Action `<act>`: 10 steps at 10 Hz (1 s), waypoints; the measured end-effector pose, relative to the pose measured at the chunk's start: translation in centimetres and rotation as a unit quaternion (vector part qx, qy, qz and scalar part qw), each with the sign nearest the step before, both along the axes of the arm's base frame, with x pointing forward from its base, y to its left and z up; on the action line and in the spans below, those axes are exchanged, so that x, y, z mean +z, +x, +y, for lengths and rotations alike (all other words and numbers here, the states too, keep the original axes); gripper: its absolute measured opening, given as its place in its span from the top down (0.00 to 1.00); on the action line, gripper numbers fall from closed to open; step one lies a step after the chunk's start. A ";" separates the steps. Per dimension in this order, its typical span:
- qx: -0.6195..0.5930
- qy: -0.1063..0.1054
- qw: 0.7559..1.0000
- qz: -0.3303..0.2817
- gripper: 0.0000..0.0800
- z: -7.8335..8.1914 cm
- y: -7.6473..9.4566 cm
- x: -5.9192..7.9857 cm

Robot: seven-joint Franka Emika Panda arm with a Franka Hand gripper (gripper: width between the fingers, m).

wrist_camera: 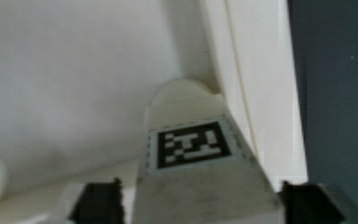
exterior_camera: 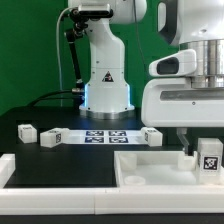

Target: Assemble square table

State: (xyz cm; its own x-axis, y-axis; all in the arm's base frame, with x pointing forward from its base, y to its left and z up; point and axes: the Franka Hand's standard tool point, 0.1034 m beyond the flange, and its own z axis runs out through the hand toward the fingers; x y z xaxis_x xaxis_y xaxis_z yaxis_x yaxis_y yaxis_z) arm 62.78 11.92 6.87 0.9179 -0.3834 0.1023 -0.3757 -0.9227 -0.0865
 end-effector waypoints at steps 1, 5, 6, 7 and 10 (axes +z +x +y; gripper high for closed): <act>-0.025 0.003 1.000 0.001 0.63 0.0 0.0 0.0; -0.188 0.031 0.982 0.013 0.64 -0.3 0.0 0.0; -0.246 0.048 0.968 0.029 0.64 -0.6 0.1 0.0; -0.325 0.079 0.941 0.049 0.64 -0.9 -0.1 0.0; -0.542 0.130 0.824 0.100 0.64 -0.8 0.3 -0.1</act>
Offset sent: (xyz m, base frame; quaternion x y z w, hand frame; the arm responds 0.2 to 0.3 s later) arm 0.0000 0.0000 0.0000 0.0000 0.0000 0.1296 0.9916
